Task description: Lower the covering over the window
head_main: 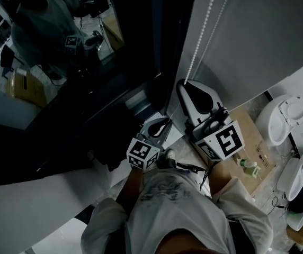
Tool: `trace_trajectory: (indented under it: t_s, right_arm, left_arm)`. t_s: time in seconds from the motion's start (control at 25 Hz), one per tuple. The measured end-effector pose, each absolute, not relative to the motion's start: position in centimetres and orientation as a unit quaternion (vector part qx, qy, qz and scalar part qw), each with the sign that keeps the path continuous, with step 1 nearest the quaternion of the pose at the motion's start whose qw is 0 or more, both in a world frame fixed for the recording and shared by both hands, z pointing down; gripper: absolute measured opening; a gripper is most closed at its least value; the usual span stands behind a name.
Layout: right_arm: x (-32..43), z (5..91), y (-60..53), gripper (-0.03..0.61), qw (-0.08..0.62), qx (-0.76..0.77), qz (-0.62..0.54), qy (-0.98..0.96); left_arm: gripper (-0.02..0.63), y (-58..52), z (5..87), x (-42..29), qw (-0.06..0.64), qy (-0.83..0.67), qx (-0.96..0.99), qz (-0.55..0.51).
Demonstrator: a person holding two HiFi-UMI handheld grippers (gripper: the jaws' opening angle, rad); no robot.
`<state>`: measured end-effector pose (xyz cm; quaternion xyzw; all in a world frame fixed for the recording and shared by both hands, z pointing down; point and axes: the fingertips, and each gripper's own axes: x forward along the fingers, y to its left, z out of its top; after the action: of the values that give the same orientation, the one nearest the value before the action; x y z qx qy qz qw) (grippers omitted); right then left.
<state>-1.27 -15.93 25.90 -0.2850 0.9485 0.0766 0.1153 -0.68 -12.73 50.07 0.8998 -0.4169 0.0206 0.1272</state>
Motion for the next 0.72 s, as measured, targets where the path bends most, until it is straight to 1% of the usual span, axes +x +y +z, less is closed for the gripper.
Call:
trace_trajectory:
  t_s: [0.12,0.32,0.44,0.72]
  right_arm:
    - [-1.4,27.2,-16.2,0.025,0.103,-0.288,0.056,0.950]
    - [-1.2,29.6,-15.9,0.025,0.088,-0.286,0.031,0.954]
    - [-1.5,31.4,-15.9,0.025,0.058,-0.282,0.031,0.957]
    - [-2.6,35.5,-15.7,0.025,0.021,-0.275,0.002,0.961]
  left_arm:
    - [0.041,-12.9,45.8,-1.4,0.115,-0.412,0.904,-0.028]
    - [0.055,-13.0,38.9,-2.8,0.073,-0.407,0.907,-0.080]
    - [0.080,-13.2,35.8,-3.3,0.050,-0.405,0.908,-0.097]
    - [0.112,-14.5,31.5,-3.1,0.010,-0.395,0.912,-0.112]
